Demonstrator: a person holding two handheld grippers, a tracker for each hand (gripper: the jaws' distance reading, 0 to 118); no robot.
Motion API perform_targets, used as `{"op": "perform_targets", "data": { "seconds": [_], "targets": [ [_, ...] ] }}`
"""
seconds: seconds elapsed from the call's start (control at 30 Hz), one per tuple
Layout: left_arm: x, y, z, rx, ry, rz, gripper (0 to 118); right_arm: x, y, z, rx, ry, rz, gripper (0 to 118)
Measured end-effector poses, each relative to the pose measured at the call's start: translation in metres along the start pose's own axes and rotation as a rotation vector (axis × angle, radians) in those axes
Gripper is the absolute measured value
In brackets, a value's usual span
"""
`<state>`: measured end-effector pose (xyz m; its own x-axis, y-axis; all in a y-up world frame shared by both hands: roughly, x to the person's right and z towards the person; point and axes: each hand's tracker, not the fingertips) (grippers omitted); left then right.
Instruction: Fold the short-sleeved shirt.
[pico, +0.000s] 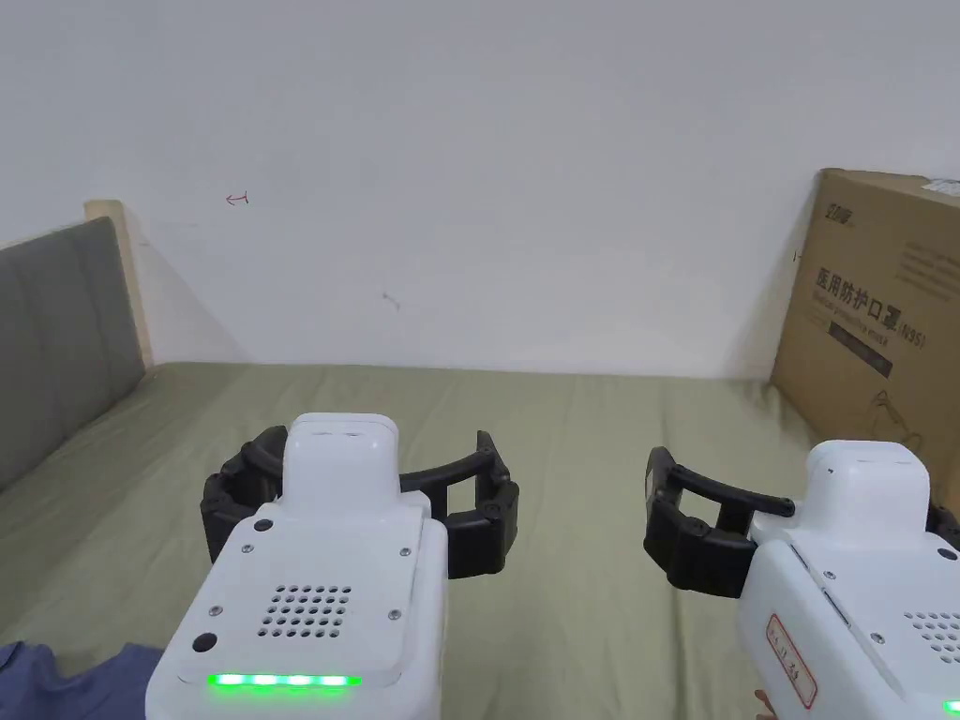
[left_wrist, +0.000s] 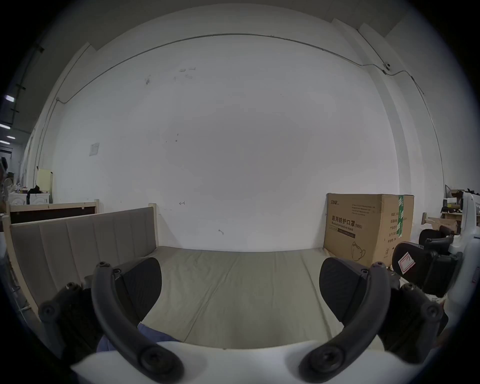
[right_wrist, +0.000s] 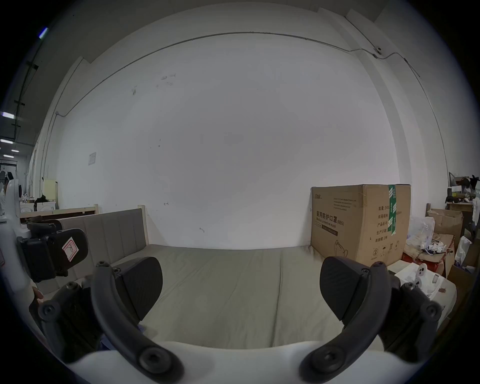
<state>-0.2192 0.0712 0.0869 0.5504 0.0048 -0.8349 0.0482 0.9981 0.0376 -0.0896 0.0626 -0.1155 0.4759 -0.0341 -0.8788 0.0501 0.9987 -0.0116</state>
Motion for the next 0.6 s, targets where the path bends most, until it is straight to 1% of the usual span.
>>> {"op": "perform_targets", "data": {
  "seconds": [0.6],
  "targets": [
    [0.0053, -0.0014, 0.0007, -0.005, -0.016, 0.001, 118, -0.0003, -0.0008, 0.0002, -0.006, 0.001, 0.011, 118]
  ]
}}
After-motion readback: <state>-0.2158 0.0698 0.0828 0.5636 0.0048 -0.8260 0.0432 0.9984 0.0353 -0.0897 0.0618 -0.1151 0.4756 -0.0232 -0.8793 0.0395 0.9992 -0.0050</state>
